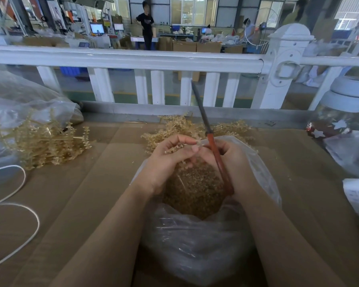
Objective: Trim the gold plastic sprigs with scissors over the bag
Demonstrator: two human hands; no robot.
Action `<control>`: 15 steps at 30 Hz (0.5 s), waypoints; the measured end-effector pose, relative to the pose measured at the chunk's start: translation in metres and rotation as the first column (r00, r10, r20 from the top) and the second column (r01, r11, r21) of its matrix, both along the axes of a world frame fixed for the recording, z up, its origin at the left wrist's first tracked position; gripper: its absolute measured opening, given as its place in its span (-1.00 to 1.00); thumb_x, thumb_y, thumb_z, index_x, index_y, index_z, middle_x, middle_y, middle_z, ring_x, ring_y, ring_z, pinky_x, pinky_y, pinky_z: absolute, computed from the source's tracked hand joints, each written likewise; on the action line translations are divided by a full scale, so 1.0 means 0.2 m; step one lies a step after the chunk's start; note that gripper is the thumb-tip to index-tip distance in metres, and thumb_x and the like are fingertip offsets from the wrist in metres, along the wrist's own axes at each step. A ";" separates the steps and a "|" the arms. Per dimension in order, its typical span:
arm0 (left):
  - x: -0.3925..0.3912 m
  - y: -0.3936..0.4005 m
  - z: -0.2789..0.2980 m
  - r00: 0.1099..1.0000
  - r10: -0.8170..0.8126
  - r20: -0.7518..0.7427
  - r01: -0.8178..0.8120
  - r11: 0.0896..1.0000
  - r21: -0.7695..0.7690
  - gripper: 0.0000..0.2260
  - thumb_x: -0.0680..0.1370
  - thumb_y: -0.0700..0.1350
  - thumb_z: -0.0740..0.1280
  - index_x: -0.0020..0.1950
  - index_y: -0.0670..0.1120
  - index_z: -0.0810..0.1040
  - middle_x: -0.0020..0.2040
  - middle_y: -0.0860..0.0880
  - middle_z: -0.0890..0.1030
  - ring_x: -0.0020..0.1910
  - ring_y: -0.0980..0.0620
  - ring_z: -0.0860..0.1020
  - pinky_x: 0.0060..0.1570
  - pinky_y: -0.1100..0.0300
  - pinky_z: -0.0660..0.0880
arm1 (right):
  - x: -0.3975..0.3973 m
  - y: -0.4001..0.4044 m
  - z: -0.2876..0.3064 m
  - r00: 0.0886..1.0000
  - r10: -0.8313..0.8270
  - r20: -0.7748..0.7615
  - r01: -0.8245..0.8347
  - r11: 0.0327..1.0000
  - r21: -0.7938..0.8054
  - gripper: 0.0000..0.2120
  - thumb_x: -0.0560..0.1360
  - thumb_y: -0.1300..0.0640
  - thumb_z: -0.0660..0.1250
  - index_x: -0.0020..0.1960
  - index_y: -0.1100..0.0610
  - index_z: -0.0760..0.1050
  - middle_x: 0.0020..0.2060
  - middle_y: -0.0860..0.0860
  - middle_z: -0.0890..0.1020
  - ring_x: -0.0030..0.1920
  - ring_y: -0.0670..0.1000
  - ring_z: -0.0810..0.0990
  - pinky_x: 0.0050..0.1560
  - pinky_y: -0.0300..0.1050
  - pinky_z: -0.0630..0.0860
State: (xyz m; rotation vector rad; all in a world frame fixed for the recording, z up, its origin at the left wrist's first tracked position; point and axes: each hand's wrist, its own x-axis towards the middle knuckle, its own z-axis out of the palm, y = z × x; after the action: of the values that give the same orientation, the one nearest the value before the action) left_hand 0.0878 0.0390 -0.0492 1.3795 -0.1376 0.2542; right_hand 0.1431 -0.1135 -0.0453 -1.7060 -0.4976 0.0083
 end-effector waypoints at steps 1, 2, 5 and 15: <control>0.00 0.01 0.00 1.000 -0.015 -0.025 0.015 1.000 -0.001 -0.82 0.42 -0.14 0.48 -0.01 -0.08 0.61 -0.21 -0.07 0.64 -0.24 -0.01 0.58 -0.18 0.19 0.50 | 0.00 -0.01 0.01 1.000 -0.006 -0.028 0.007 1.000 0.019 -0.89 0.49 0.09 0.49 -0.21 0.01 0.64 -0.35 -0.05 0.69 -0.34 -0.09 0.66 -0.29 -0.25 0.59; 0.00 0.01 0.00 0.998 -0.032 -0.045 0.032 1.000 -0.001 -0.77 0.40 -0.14 0.50 0.02 -0.07 0.60 -0.17 -0.08 0.66 -0.21 -0.02 0.59 -0.16 0.20 0.51 | -0.01 -0.01 0.02 0.998 -0.007 -0.057 0.009 0.999 0.039 -0.92 0.51 0.08 0.47 -0.16 0.03 0.63 -0.40 -0.09 0.66 -0.40 -0.16 0.62 -0.37 -0.32 0.51; 0.00 0.02 0.01 0.995 -0.077 -0.068 0.074 0.996 -0.055 -0.71 0.37 -0.19 0.50 0.06 -0.07 0.58 -0.08 -0.11 0.67 -0.12 -0.06 0.62 -0.16 0.21 0.53 | -0.02 -0.03 0.04 0.989 -0.025 -0.149 0.041 0.994 0.105 -0.87 0.54 0.11 0.43 0.01 0.17 0.60 -0.41 -0.09 0.58 -0.51 -0.24 0.50 -0.48 -0.42 0.38; -0.01 0.01 0.01 1.000 -0.001 -0.015 -0.001 0.996 -0.088 -0.90 0.50 -0.09 0.43 -0.19 -0.05 0.70 -0.29 -0.06 0.66 -0.35 0.07 0.59 -0.25 0.25 0.54 | -0.06 -0.05 0.08 0.982 -0.018 -0.190 0.051 0.984 0.169 -0.77 0.55 0.13 0.41 0.06 0.29 0.55 -0.42 -0.07 0.51 -0.53 -0.23 0.47 -0.44 -0.42 0.38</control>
State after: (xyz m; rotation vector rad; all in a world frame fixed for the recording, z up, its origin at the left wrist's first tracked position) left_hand 0.0849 0.0418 -0.0470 1.2938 -0.1125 0.2470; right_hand 0.1310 -0.1242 -0.0284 -1.5252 -0.3185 0.0973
